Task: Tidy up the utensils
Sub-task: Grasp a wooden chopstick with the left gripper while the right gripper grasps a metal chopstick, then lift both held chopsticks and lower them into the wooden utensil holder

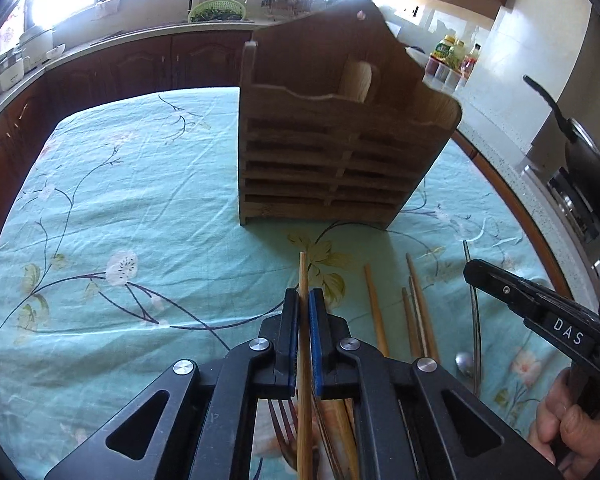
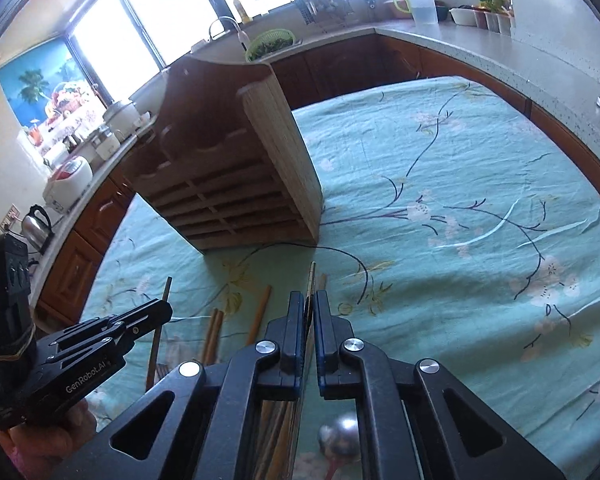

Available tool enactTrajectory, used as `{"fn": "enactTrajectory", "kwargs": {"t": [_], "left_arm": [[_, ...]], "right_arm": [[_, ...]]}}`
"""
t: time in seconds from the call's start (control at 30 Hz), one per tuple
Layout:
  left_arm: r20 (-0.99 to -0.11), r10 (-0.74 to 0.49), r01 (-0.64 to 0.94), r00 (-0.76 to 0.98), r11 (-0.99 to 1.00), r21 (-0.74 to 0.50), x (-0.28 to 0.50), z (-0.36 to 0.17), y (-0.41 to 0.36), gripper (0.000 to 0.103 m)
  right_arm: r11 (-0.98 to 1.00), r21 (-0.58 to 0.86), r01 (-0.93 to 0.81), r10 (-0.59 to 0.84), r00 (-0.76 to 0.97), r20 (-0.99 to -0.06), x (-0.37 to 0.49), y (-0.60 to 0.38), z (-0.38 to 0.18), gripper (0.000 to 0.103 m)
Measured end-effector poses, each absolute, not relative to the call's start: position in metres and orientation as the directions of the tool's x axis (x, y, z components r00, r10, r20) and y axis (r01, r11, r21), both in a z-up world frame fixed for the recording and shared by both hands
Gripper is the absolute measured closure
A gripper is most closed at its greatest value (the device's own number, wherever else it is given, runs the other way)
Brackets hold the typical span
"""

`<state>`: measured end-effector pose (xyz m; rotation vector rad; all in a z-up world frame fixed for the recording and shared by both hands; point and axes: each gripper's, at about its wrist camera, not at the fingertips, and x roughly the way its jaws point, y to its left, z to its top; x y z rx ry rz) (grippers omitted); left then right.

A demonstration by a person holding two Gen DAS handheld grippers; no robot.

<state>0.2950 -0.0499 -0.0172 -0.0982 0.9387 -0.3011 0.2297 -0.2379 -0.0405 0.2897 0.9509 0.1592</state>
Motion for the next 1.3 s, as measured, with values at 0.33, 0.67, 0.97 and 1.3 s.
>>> {"fn": "enactTrajectory", "kwargs": {"t": [0.33, 0.67, 0.97, 1.3], "left_arm": [[-0.665, -0.375, 0.223, 0.646, 0.926, -0.305, 0.233, 0.048, 0.003, 0.099], [-0.569, -0.386, 0.242, 0.726, 0.918, -0.314, 0.192, 0.101, 0.033, 0.099], [-0.518, -0.379, 0.258, 0.767, 0.921, -0.291, 0.19, 0.113, 0.032, 0.099], [-0.444, -0.366, 0.262, 0.818, 0.924, -0.279, 0.208, 0.13, 0.03, 0.099]], "right_arm": [[0.941, 0.326, -0.088, 0.297, 0.677, -0.674, 0.198, -0.23, 0.034, 0.099], [0.944, 0.305, -0.128, 0.292, 0.756, -0.586, 0.19, -0.23, 0.086, 0.099], [0.947, 0.289, -0.138, 0.282, 0.788, -0.547, 0.199, -0.232, 0.104, 0.099], [0.95, 0.28, -0.141, 0.265, 0.839, -0.476, 0.219, -0.238, 0.136, 0.099]]}}
